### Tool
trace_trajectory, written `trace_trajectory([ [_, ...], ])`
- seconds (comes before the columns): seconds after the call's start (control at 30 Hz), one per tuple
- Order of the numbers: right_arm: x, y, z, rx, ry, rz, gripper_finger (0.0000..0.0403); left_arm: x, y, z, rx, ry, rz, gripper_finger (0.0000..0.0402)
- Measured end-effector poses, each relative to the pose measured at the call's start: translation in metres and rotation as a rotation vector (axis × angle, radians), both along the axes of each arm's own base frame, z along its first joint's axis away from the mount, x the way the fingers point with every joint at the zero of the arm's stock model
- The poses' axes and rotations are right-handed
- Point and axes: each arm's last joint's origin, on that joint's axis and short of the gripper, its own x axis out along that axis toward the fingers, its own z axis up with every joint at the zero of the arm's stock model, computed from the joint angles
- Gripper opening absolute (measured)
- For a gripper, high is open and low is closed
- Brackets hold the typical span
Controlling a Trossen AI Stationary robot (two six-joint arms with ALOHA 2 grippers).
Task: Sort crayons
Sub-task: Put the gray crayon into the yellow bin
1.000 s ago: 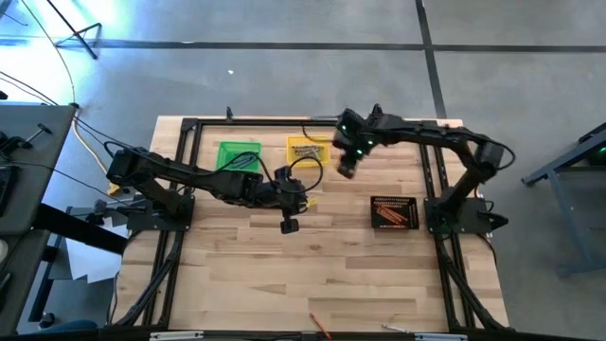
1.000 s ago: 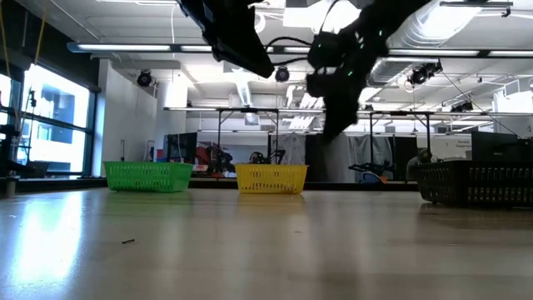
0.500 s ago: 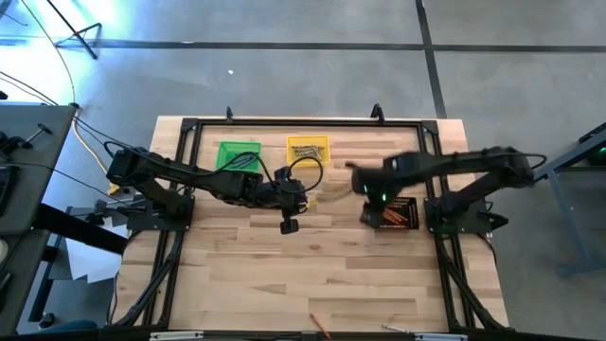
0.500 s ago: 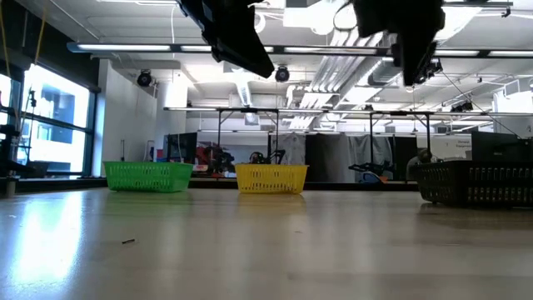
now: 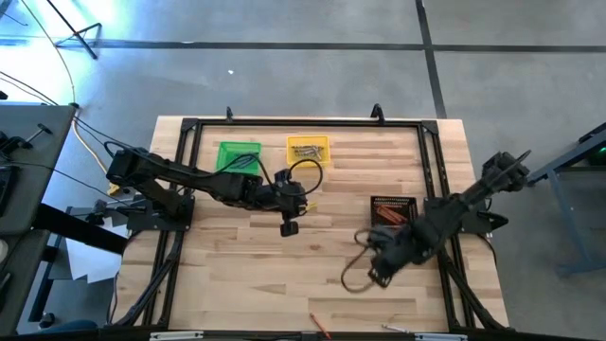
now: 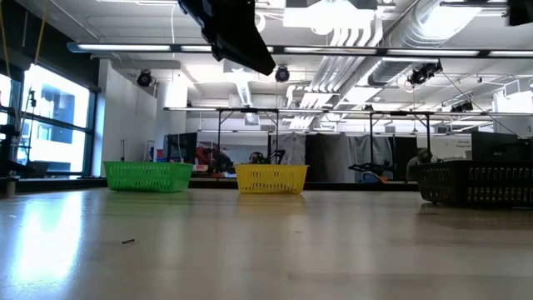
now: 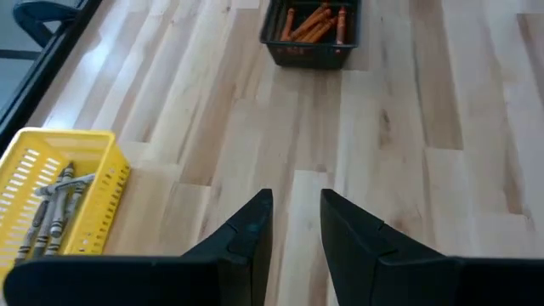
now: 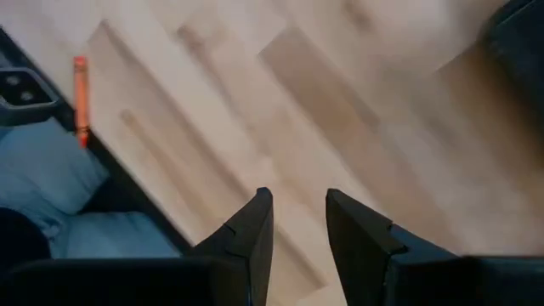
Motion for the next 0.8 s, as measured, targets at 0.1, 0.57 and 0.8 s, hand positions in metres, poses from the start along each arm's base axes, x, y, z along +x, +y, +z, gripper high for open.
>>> trace_trajectory([
  [0.1,-0.001,0.024,-0.011,0.021,0.007,-0.035,0.0105,0.0,-0.007,0.0,-0.001,-0.008,-0.02,0.0086],
  [0.57,0.003,0.109,-0.077,0.217,0.134,0.039,0.0105,-0.011,-0.058,0.001,-0.029,-0.018,-0.15,0.0086],
  [0.8,0.0,0.14,-0.088,0.345,0.099,0.01,0.0105,-0.014,-0.07,0.001,-0.031,-0.022,-0.186,0.0086],
])
